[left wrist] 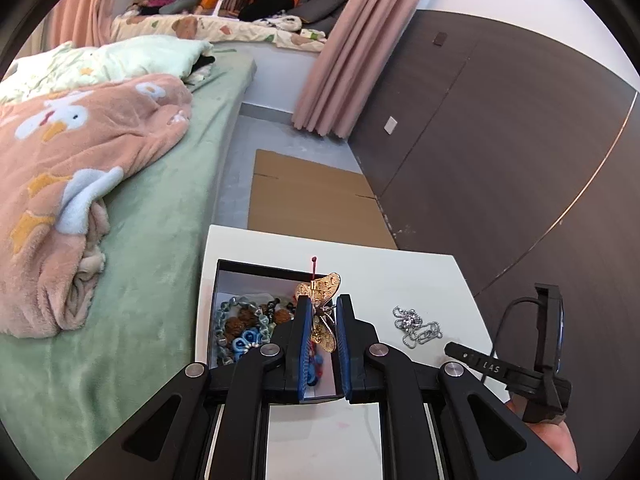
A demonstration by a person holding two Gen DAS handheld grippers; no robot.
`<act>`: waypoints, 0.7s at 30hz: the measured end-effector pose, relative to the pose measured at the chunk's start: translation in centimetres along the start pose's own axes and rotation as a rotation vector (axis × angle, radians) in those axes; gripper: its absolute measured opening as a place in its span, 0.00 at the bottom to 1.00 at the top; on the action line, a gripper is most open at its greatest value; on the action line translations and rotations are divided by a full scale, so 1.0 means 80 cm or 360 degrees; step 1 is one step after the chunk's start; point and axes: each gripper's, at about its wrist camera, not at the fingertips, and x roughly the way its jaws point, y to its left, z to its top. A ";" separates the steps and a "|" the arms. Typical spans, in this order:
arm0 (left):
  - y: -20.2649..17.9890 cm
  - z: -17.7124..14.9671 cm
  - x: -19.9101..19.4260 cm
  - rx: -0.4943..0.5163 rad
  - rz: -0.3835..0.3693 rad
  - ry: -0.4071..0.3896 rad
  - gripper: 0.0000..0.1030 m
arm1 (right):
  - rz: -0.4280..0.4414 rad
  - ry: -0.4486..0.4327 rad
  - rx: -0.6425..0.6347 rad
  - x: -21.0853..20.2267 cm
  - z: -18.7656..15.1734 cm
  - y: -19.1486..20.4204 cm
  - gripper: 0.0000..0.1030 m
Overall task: Organize jewelry
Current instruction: 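Carry the brooch into the black box with the left gripper while the right gripper grasps the silver ring, then release the brooch with the left gripper while the right gripper drops the ring into the box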
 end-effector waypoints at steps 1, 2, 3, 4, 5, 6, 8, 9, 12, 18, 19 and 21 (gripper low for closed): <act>0.002 0.001 -0.001 -0.0010 -0.0017 0.0001 0.12 | 0.0021 -0.0004 0.0015 -0.002 -0.001 0.000 0.13; 0.007 0.002 0.000 -0.0037 -0.0051 0.0000 0.13 | 0.0033 -0.0008 0.0022 -0.001 0.000 0.002 0.13; 0.009 0.003 0.000 -0.0054 -0.0063 0.0011 0.14 | 0.0046 -0.0018 0.0027 -0.003 -0.001 0.003 0.13; 0.015 0.005 0.006 -0.0090 -0.0077 0.0050 0.21 | 0.0057 -0.0028 0.0029 -0.004 0.001 0.004 0.13; 0.021 0.006 0.009 -0.0119 -0.0081 0.0075 0.37 | 0.0066 -0.0035 0.0030 -0.004 0.003 0.007 0.13; 0.025 0.007 0.011 -0.0138 -0.0079 0.0085 0.46 | 0.0085 -0.0048 0.0031 -0.007 0.003 0.010 0.13; 0.037 0.010 0.011 -0.0194 -0.0072 0.0066 0.61 | 0.0126 -0.0072 0.0028 -0.009 0.007 0.018 0.13; 0.040 0.012 0.009 -0.0202 -0.0068 0.0055 0.61 | 0.0156 -0.0092 0.0020 -0.012 0.007 0.024 0.13; 0.045 0.015 0.001 -0.0203 -0.0053 0.0033 0.62 | 0.0227 -0.0140 -0.0004 -0.019 0.011 0.041 0.13; 0.061 0.022 -0.003 -0.0254 -0.0006 0.0027 0.63 | 0.0412 -0.0229 -0.0069 -0.034 0.011 0.078 0.13; 0.063 0.022 -0.003 -0.0261 -0.0002 0.0026 0.63 | 0.0446 -0.0243 -0.0079 -0.036 0.009 0.084 0.13; 0.067 0.022 -0.005 -0.0276 0.0008 0.0018 0.63 | 0.0514 -0.0263 -0.0090 -0.040 0.008 0.095 0.13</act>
